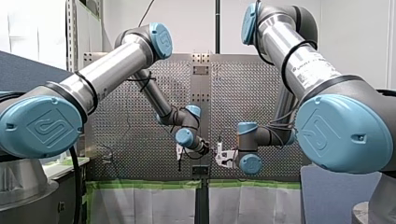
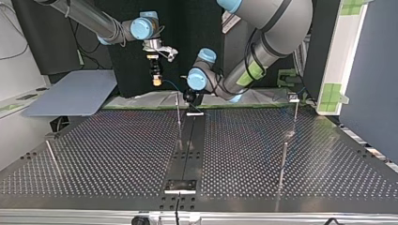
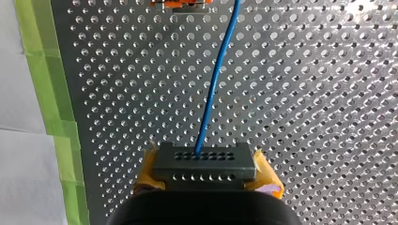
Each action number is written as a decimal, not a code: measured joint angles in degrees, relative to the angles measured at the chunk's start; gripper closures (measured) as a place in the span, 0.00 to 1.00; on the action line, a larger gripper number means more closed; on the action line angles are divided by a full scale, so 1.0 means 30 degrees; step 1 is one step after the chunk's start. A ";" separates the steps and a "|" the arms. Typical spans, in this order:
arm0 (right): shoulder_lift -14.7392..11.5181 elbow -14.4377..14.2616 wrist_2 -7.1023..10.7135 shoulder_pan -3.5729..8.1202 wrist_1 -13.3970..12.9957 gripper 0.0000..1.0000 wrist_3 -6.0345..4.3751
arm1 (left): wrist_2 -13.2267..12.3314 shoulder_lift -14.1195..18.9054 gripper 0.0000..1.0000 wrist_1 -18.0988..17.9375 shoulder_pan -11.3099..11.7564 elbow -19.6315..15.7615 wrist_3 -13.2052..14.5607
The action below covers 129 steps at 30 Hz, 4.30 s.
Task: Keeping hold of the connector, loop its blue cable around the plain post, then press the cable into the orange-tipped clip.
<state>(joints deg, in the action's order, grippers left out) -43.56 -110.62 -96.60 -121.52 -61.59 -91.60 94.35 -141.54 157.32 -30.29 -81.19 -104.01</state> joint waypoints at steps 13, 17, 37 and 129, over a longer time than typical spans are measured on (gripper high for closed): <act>0.0014 0.0001 -0.0006 0.0064 0.0051 1.00 -0.0029 | 0.0718 -0.0004 0.98 0.0182 -0.0352 -0.0308 0.1420; 0.0025 -0.0001 -0.0066 0.0133 0.0128 1.00 -0.0049 | 0.1376 -0.0004 0.98 -0.0318 -0.0469 -0.0906 0.1694; 0.1027 0.0580 -0.0114 0.0436 0.0156 1.00 -0.0174 | 0.3603 -0.0051 0.98 -0.4088 -0.0992 -0.2135 0.0904; 0.1889 0.6800 0.2654 0.4679 0.5400 1.00 -0.0118 | 0.4262 -0.2876 0.00 -0.0161 0.0565 0.3450 0.2990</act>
<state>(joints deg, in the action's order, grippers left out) -37.89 -90.22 -88.64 -107.48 -45.39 -91.95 107.13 -150.17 156.84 -28.59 -70.84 -95.04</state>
